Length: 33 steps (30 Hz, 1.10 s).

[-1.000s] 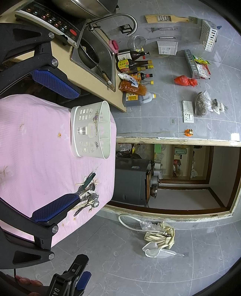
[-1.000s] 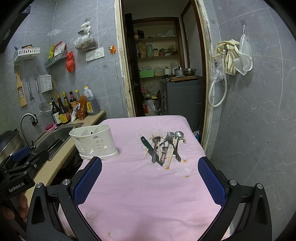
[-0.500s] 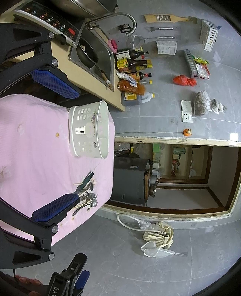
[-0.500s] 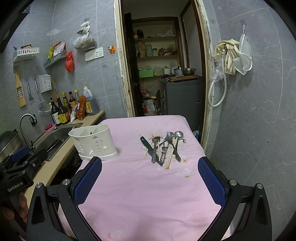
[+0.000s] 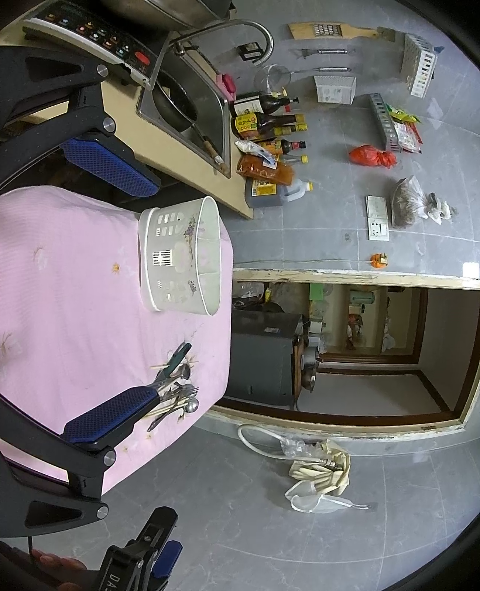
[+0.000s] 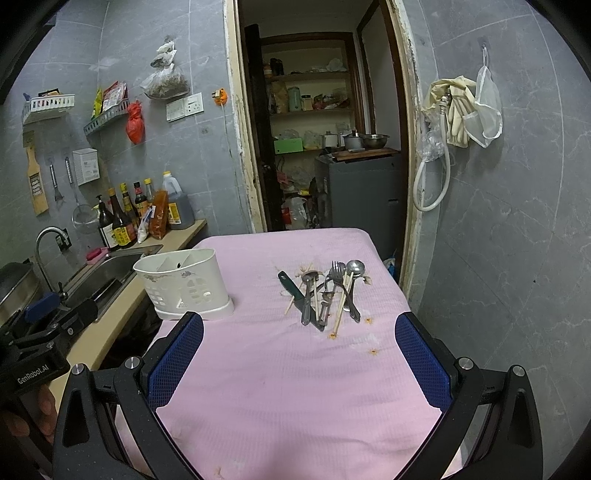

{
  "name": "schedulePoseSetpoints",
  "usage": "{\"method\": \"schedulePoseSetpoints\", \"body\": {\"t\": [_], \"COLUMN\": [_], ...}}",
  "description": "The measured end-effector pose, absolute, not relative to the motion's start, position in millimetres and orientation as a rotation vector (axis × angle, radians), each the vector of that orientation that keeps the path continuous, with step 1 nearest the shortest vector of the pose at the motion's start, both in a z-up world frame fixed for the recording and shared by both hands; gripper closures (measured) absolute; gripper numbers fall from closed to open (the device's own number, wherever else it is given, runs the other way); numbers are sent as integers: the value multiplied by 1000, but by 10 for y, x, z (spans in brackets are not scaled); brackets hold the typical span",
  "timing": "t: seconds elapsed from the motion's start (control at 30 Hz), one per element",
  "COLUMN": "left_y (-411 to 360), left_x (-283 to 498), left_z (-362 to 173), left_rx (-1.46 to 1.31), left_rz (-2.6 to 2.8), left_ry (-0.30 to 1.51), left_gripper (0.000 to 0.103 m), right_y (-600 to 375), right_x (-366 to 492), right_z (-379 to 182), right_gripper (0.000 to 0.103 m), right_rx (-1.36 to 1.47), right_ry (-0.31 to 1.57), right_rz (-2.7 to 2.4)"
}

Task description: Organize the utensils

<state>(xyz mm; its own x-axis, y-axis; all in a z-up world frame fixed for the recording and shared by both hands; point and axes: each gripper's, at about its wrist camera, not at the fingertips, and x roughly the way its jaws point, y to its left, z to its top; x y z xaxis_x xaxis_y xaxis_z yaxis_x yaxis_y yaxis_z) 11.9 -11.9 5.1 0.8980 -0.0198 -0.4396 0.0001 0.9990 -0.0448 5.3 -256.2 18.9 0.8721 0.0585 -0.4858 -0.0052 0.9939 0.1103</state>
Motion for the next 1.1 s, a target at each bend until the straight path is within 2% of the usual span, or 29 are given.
{"method": "schedulePoseSetpoints", "body": {"t": [0.3,0.6,0.8,1.1], "left_y": [-135,-395,-634,-1006], "left_x": [286,674,1027,1674], "left_z": [40,235,318,273], "left_rx": [-54,-36,-31,-16], "left_rz": [-54,-64,-50,-34], "left_ry": [479,383,327,286], "left_gripper": [0,0,0,0], "right_y": [-2647,-2861,-3045,-3374], "right_x": [182,452,860,1676], "right_z": [174,412,568,462], "right_gripper": [1,1,1,1], "right_rx": [91,93,79,61], "right_ry": [516,367,280,281], "right_rz": [19,34,62,90]}}
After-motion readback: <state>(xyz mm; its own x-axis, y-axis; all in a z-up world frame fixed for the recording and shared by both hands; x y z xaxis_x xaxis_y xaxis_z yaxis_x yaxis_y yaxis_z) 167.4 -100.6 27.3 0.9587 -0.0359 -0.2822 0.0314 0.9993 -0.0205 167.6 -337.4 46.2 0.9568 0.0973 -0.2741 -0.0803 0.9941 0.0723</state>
